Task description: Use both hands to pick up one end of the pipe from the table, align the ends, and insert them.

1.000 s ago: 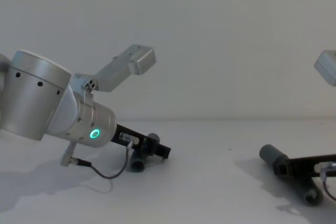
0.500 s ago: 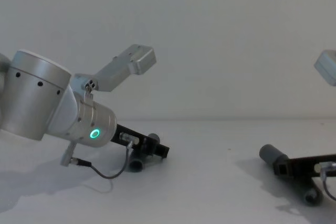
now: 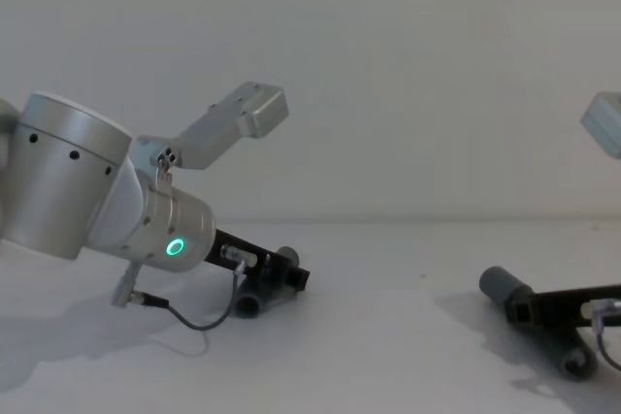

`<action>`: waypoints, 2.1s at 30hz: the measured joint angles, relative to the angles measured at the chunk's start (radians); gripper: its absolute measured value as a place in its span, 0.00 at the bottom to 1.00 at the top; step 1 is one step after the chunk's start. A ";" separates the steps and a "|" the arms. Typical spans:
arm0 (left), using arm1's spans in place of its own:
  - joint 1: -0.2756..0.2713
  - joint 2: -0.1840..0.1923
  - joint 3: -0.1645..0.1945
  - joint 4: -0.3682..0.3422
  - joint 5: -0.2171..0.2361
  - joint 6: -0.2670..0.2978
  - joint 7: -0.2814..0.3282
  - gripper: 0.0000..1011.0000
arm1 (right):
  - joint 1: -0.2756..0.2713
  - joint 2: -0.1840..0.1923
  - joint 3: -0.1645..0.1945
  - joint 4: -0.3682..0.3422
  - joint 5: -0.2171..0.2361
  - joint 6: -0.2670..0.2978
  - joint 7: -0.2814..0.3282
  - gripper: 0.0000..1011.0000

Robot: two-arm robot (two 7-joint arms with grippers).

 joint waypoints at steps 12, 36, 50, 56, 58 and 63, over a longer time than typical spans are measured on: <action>0.000 0.000 0.000 0.000 0.000 0.000 0.000 0.46 | 0.000 0.000 0.000 0.000 0.000 0.000 0.000 0.25; 0.000 0.000 0.000 0.000 0.000 0.000 0.000 0.34 | 0.000 0.000 0.000 0.000 0.000 0.000 0.000 0.25; 0.000 0.000 0.000 0.000 0.000 0.000 0.000 0.34 | 0.000 0.000 0.000 0.000 0.000 0.000 0.000 0.25; -0.005 0.006 0.002 0.003 0.005 -0.017 -0.015 0.34 | 0.000 0.000 0.000 0.000 0.000 0.000 0.000 0.25; -0.008 0.009 0.004 0.004 0.006 -0.027 -0.024 0.34 | 0.000 0.000 0.001 -0.001 0.000 -0.001 0.000 0.25; -0.021 0.019 0.008 0.008 0.006 -0.070 -0.069 0.34 | 0.000 0.000 0.001 -0.001 0.000 -0.001 0.000 0.25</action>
